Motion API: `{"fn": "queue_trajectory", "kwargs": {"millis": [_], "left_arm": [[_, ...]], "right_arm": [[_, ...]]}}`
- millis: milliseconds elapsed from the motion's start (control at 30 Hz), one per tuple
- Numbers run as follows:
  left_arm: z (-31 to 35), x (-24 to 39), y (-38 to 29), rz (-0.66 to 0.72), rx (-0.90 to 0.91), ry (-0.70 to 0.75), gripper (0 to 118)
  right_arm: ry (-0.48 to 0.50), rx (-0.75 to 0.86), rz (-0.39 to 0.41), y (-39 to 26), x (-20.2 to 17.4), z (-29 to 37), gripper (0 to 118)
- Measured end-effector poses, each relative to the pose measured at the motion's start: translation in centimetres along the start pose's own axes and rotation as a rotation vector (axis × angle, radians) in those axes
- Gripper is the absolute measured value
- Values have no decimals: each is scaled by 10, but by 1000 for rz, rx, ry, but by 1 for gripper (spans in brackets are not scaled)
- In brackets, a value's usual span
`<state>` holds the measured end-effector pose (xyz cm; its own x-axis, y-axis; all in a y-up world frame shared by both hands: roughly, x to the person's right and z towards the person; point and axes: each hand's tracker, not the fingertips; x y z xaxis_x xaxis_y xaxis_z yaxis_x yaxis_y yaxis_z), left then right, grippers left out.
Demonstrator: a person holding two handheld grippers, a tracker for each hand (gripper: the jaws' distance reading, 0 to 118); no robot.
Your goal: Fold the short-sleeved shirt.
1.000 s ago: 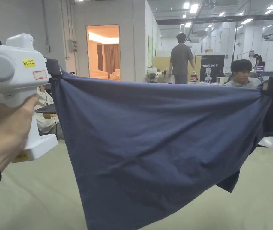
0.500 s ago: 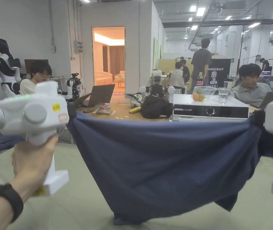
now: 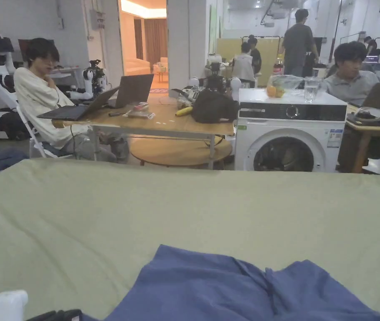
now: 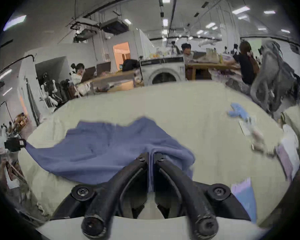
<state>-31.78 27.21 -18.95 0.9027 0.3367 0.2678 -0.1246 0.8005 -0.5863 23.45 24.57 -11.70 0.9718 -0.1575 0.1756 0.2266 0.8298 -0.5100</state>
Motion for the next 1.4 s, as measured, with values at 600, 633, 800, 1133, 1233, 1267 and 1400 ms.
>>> {"fn": "queue_trajectory", "kwargs": {"millis": [600,633,800,1133,1233,1267,1400], "left_arm": [[47,7,-77,-79,-37,111,84],[52,16,-73,-90,14,113,84],[66,61,-58,-229,229,79,83],[74,139,-37,-321,291,-39,0],[76,142,-38,-294,297,-51,0],[77,137,-36,-274,295,-64,0],[82,100,-26,-192,250,-35,8]], "right_arm": [[-104,-103,61,-99,-3,65,62],[-85,-68,62,-93,-8,71,62],[12,160,119,-57,-47,100,61],[53,297,175,-27,-99,100,0],[96,265,141,-31,-98,91,0],[104,256,135,-32,-98,90,0],[117,239,146,-37,-97,88,0]]}}
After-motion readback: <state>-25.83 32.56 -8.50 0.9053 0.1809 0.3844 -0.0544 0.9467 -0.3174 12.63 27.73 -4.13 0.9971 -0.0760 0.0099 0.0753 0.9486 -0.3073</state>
